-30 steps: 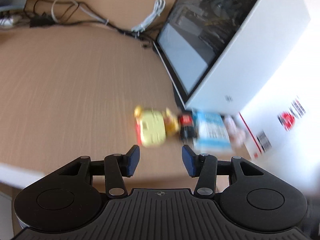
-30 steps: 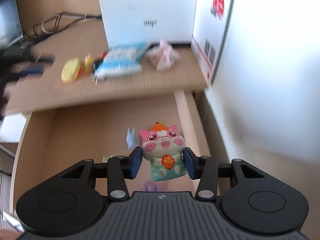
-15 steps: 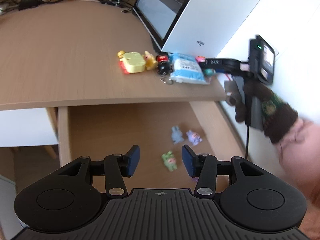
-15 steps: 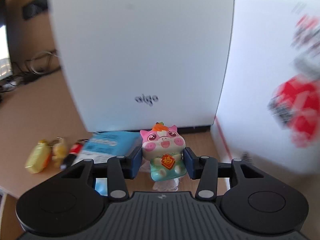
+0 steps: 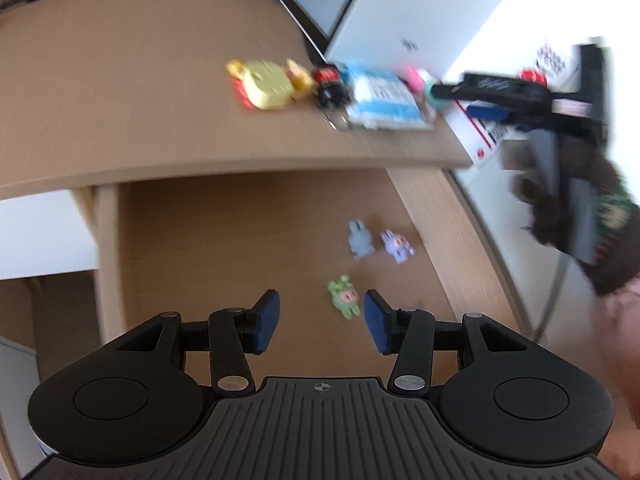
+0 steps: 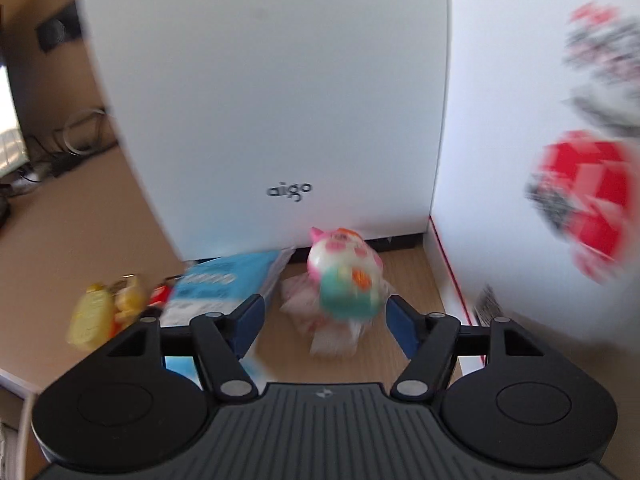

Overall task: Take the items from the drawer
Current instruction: 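Place the pink cat figure beside the aigo box and open the right gripper, then grasp the purple crystal snowflake in the drawer with the left gripper, then lift the purple snowflake with the left while the right grasps the green pig figure, then set the purple snowflake on the desktop and open the left gripper, then place the green pig figure beside the yellow keychain and open the right gripper, then grasp the grey bunny figure in the drawer with the left gripper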

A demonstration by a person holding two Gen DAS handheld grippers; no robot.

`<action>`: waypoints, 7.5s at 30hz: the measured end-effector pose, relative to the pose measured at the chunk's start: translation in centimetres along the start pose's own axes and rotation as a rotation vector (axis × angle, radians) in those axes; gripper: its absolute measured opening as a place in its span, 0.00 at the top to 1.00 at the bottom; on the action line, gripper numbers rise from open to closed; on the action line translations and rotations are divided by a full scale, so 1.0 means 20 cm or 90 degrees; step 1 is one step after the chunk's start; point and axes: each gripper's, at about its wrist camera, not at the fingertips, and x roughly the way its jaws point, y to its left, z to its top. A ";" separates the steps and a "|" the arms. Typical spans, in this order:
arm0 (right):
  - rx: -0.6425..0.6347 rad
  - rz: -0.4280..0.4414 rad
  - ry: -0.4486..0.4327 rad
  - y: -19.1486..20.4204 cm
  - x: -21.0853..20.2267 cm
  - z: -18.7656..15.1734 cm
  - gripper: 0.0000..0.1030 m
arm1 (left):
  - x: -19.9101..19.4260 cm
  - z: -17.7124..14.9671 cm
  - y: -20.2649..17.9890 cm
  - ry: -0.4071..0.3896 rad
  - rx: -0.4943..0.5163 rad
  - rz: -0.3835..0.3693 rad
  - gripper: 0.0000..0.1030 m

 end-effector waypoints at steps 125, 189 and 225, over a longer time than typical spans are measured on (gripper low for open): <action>-0.183 0.114 0.254 0.55 -0.35 -0.71 0.73 | 0.00 -0.01 -0.14 0.026 -0.011 0.052 0.45; -0.027 0.003 0.151 0.24 -0.46 -0.52 0.74 | -0.07 0.31 0.29 -0.180 -0.145 0.093 0.46; -0.118 0.046 0.090 0.47 -0.21 -0.25 0.50 | 0.13 0.10 0.00 -0.001 -0.053 -0.007 0.47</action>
